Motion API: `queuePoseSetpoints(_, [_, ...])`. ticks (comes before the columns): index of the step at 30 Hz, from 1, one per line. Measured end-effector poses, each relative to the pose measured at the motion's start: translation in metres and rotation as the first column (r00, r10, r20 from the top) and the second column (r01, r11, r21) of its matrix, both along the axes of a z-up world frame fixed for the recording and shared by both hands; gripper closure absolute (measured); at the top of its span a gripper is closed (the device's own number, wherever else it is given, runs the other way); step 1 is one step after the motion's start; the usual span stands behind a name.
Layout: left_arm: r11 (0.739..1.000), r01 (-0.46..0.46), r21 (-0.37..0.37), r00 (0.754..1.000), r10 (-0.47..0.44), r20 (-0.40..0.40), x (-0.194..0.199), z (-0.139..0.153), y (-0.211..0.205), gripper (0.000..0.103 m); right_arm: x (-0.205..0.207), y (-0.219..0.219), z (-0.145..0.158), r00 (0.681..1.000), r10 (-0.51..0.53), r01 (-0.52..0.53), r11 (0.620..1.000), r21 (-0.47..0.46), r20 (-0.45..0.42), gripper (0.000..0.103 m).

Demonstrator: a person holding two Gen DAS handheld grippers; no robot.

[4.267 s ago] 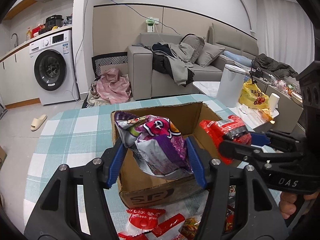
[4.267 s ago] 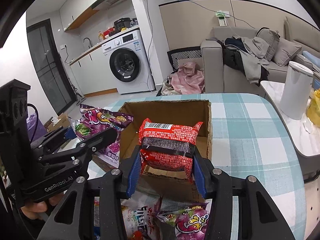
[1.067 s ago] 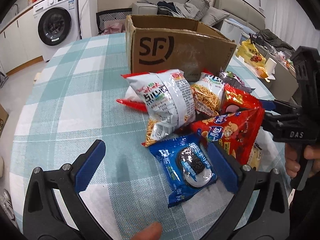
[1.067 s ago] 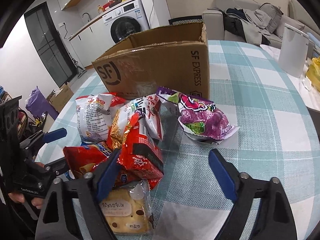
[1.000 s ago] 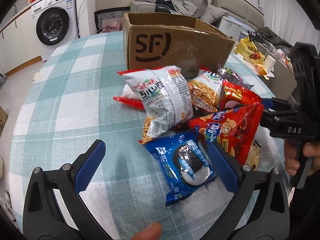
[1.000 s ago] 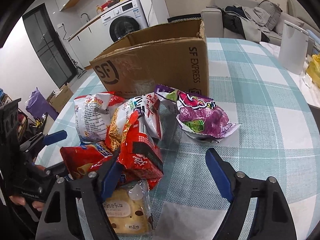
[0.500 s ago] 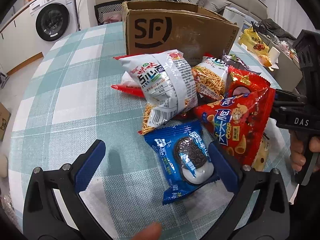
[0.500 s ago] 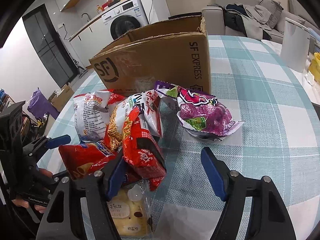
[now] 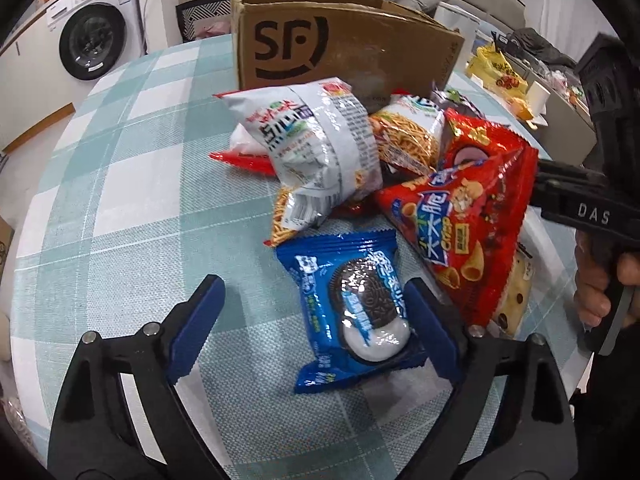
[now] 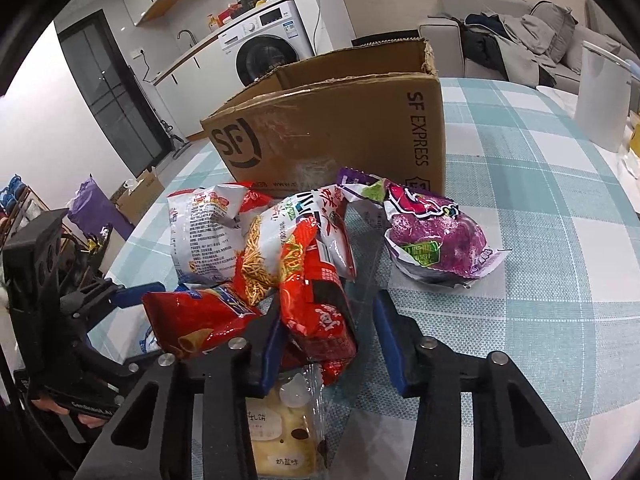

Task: Organize snacks
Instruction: 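Grasp the blue Oreo packet with the left tool while the right tool grasps the red-orange packet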

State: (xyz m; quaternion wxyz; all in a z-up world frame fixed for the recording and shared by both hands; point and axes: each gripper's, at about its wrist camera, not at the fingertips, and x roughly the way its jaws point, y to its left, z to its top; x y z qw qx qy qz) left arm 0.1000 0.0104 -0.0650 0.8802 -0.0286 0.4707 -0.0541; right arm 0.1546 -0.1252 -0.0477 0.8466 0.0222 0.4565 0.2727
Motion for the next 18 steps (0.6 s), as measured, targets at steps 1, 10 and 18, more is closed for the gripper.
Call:
queuePoseSetpoints(1, [1.000, 0.009, 0.005, 1.000, -0.009, 0.006, -0.002, 0.000, -0.003, 0.016, 0.000, 0.000, 0.000, 1.000, 0.003, -0.003, 1.000, 0.002, 0.001, 0.064])
queuePoseSetpoints(10, [0.997, 0.073, -0.015, 0.997, -0.072, 0.041, -0.009, 0.003, -0.013, 0.061, -0.005, 0.001, 0.005, 1.000, 0.010, -0.011, 1.000, 0.008, 0.024, 0.077])
queuePoseSetpoints(18, [0.996, 0.080, -0.029, 0.995, -0.078, 0.062, -0.014, 0.010, -0.016, 0.061, -0.008, -0.004, 0.015, 0.998, -0.002, 0.001, 1.000, 0.009, 0.065, 0.079])
